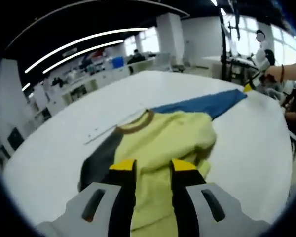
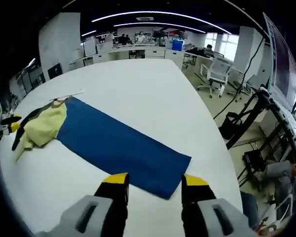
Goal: Fold the garment on the visible template until the final outline fits inside the template.
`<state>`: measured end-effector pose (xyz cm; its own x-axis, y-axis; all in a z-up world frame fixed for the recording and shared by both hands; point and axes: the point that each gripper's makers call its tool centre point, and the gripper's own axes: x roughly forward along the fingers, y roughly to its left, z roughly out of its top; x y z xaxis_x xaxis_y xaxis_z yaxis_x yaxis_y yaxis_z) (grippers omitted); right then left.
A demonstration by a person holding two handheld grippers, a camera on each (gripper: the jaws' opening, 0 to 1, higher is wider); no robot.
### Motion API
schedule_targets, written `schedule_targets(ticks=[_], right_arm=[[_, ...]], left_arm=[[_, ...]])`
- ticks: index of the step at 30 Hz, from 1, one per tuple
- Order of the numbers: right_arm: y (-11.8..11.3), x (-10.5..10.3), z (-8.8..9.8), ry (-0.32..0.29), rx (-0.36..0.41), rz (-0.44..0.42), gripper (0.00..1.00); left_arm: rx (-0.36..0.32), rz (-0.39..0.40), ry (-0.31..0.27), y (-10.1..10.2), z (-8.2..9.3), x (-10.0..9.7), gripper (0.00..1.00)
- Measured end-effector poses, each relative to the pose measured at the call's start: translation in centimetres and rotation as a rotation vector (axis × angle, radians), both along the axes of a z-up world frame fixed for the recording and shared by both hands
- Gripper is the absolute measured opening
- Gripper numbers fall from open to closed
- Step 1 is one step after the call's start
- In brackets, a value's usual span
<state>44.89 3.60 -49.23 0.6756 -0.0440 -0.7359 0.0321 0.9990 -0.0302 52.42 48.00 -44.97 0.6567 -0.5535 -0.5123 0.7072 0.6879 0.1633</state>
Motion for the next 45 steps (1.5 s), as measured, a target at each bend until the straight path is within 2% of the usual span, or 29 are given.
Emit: schedule_targets(ticks=[3,7,13,18,21,27,30,37,40,43,45], right_arm=[[1.1,0.2,0.6,-0.026,0.03,0.007,0.46],[2.9,0.4,1.2,-0.051,0.066,0.033,0.49],[6.1,0.5,2.0,-0.078,0.11,0.1,0.57],[8.7,0.4,2.8,-0.093,0.13,0.18,0.65],[10.6,0.3,3.5,-0.107,0.158,0.235,0.7],[13.1,-0.2,4.4,-0.122,0.168,0.32,0.76],[14.7,-0.8,4.9,-0.125,0.205,0.366,0.79],[17.2,-1.9,6.0,-0.138,0.223,0.451,0.8],[17.9,-2.5,6.1,-0.137,0.205,0.489,0.8],[18.5,-3.3,5.7,-0.122,0.185,0.526,0.8],[18.7,-3.7,5.5,-0.114,0.178,0.534,0.8]], left_arm=[[-0.008,-0.061,0.01,-1.4,-0.2,-1.5,0.21],[0.009,-0.14,0.049,-3.4,-1.7,-3.2,0.18],[0.023,-0.186,0.086,-5.7,-3.8,-4.1,0.19],[0.039,-0.171,0.135,-6.6,-5.7,-3.7,0.2],[0.057,-0.153,0.135,-6.8,-6.3,-3.1,0.19],[0.068,-0.141,0.157,-6.8,-7.3,-2.8,0.2],[0.097,-0.147,0.161,-6.7,-7.8,-2.8,0.19],[0.131,-0.152,0.149,-6.5,-8.3,-2.6,0.16],[0.135,-0.146,0.141,-6.6,-8.4,-2.2,0.12],[0.143,-0.133,0.138,-6.3,-8.4,-1.8,0.04],[0.12,-0.124,0.143,-6.2,-8.0,-1.8,0.01]])
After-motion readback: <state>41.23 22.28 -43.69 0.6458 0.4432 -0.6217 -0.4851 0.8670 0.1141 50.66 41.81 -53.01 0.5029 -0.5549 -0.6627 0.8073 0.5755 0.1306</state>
